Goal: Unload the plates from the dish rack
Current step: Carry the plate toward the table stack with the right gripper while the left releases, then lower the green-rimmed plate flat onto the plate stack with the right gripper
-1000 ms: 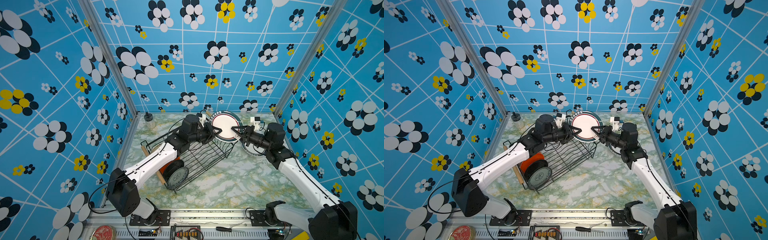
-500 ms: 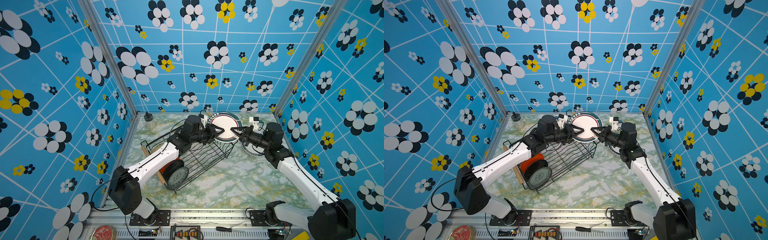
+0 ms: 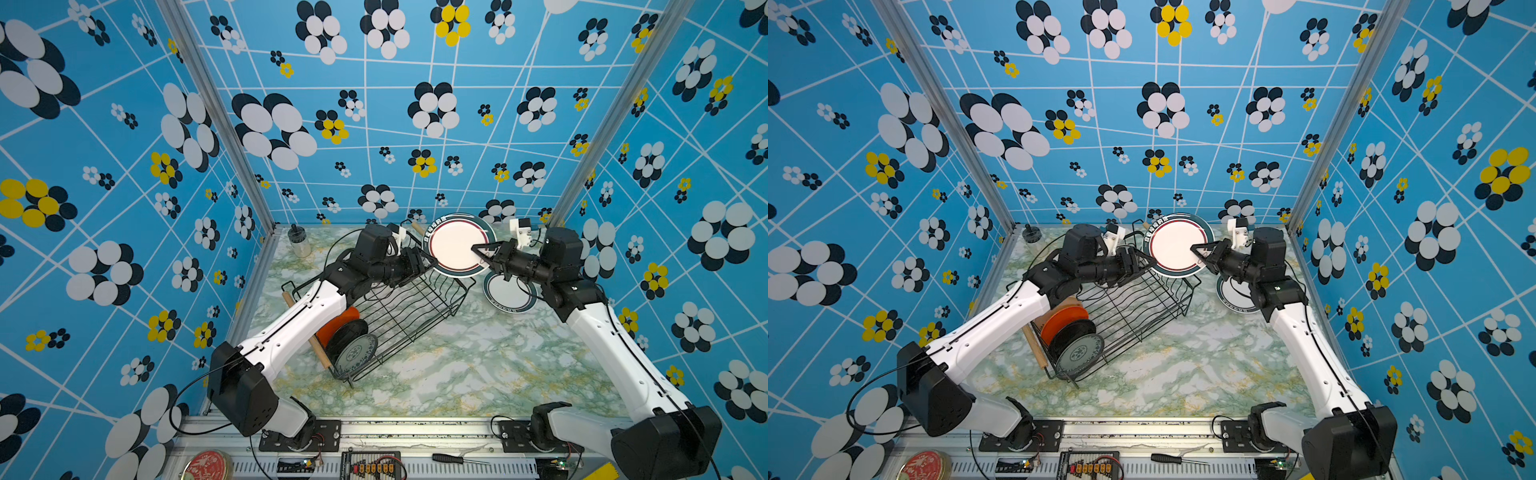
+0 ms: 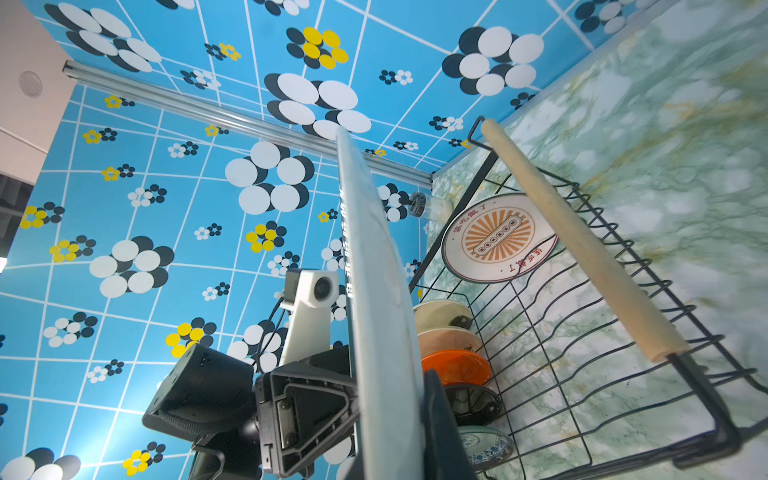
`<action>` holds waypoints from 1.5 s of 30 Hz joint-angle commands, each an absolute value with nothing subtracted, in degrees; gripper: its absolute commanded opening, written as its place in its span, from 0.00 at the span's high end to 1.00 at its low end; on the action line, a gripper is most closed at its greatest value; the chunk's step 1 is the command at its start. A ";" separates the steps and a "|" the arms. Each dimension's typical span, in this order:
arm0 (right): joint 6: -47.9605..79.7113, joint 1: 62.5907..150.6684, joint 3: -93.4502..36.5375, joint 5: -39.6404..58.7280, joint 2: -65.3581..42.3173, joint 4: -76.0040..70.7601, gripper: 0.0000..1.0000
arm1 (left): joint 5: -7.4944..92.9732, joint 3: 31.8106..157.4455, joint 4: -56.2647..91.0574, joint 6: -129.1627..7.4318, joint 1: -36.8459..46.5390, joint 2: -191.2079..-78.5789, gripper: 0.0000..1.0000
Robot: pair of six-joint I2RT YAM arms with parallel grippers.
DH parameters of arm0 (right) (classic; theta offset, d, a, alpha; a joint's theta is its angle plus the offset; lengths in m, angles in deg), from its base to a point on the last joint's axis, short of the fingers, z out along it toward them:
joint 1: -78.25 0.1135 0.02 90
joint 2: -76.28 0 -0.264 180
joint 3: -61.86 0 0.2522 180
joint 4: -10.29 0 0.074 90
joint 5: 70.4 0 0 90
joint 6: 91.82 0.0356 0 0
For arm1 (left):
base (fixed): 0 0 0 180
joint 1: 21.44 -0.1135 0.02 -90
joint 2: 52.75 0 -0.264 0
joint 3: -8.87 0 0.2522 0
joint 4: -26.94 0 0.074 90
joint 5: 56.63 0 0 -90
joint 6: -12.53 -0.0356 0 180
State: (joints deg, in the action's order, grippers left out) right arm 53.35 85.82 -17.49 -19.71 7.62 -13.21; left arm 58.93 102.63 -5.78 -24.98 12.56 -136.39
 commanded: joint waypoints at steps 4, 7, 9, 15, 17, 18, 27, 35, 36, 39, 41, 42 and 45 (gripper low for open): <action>44.22 76.76 -23.06 -20.41 11.19 -26.26 1.00 | 47.97 107.97 -28.37 -41.29 9.15 -132.35 0.35; 40.18 73.35 -24.03 -17.62 11.66 -32.15 1.00 | 44.24 107.82 -30.60 -42.78 6.27 -131.19 0.29; 36.20 71.50 -25.14 -14.11 11.81 -37.39 1.00 | 43.53 107.25 -30.17 -43.93 4.75 -130.32 0.24; 26.61 66.29 -27.13 -0.68 11.91 -48.49 1.00 | 42.88 108.04 -31.59 -47.33 1.13 -130.95 0.22; 25.32 65.14 -27.02 3.30 11.47 -49.94 1.00 | 41.19 108.44 -32.01 -48.30 0.65 -131.53 0.21; 24.80 64.85 -26.84 5.58 11.14 -50.64 1.00 | 40.21 108.64 -32.31 -48.80 0.41 -131.98 0.21; 24.61 63.92 -20.66 15.90 7.99 -47.90 1.00 | 31.48 108.79 -31.49 -53.24 0.13 -135.31 0.11; 25.51 63.66 -18.59 15.35 1.16 -44.98 1.00 | 31.98 108.93 -29.18 -54.23 0.00 -138.55 0.01; 25.70 63.66 -18.29 15.08 0.46 -44.26 1.00 | 32.40 108.94 -28.81 -54.44 0.01 -138.85 0.01; 26.02 63.61 -17.63 14.30 -1.76 -42.12 1.00 | 33.03 109.03 -27.78 -54.56 0.05 -139.76 0.01; 26.37 63.48 -16.68 13.93 -2.87 -39.76 1.00 | 33.57 108.63 -26.65 -54.38 0.10 -140.02 0.01; 26.58 63.49 -16.28 13.61 -3.28 -38.67 1.00 | 34.10 108.36 -26.03 -54.40 0.16 -139.97 0.01; 27.26 63.39 -16.23 11.56 -5.60 -36.98 1.00 | 35.60 107.75 -24.80 -54.25 0.17 -140.18 0.01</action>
State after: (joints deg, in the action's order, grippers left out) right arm 26.23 63.79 -16.48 14.10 -4.27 -41.71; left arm 33.77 107.20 -27.16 -53.53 0.36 -139.69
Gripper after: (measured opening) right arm 0.104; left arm 0.992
